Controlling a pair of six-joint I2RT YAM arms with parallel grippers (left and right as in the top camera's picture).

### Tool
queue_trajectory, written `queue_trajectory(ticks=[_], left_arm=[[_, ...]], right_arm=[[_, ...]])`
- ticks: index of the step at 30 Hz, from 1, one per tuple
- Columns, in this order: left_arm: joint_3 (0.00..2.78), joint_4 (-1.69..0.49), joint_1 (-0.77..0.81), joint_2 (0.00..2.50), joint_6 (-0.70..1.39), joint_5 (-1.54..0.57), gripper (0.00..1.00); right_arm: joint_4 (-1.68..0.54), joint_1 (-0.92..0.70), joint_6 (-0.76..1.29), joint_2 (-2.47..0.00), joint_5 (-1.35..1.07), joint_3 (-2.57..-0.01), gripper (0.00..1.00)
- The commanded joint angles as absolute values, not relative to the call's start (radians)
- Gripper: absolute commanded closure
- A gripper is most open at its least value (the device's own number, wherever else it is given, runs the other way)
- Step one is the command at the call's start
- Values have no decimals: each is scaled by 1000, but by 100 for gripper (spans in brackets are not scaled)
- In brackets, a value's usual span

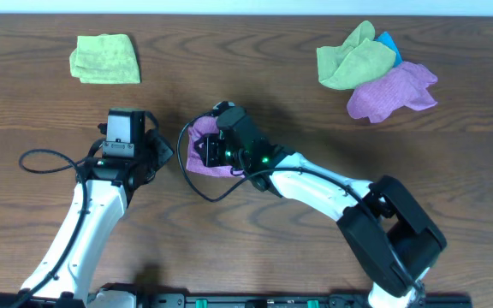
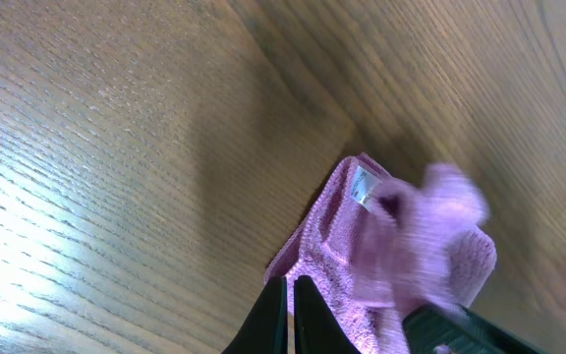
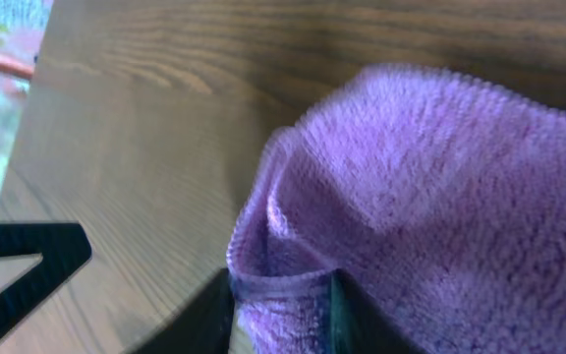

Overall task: Fold the cloth
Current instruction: 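Press the folded towel down and release it with the right gripper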

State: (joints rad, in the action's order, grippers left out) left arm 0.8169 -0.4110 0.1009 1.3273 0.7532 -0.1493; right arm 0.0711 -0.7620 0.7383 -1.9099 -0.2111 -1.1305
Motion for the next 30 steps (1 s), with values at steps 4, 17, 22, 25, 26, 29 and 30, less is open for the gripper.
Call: queue_trajectory(ticks=[4,17,22,25,26,29,30], left_arm=[[817,-414,96,1318,732,-123,94],[817,-439,96,1304,733,-123,92],[817,-477,96,1272,732,-124,79],[817,-495,96,1250,732,-132,55],[817,-503,96,1240,732,-141,45],[817,-526,96,1214,731,-178,22],[817,-533,96,1209,732,-179,18]], right_arm=[[72,-772,731,-1923,-253,-1151,41],[39,-715,622,-1897,-328,-1151,1],[-111,-646,439,-1829,-329,-1151,1],[-232,-605,280,-1765,-311,-1151,1],[-284,-591,239,-1735,-289,-1151,1],[-443,-547,148,-1634,-235,-1151,1],[-485,-535,134,-1605,-229,-1151,1]])
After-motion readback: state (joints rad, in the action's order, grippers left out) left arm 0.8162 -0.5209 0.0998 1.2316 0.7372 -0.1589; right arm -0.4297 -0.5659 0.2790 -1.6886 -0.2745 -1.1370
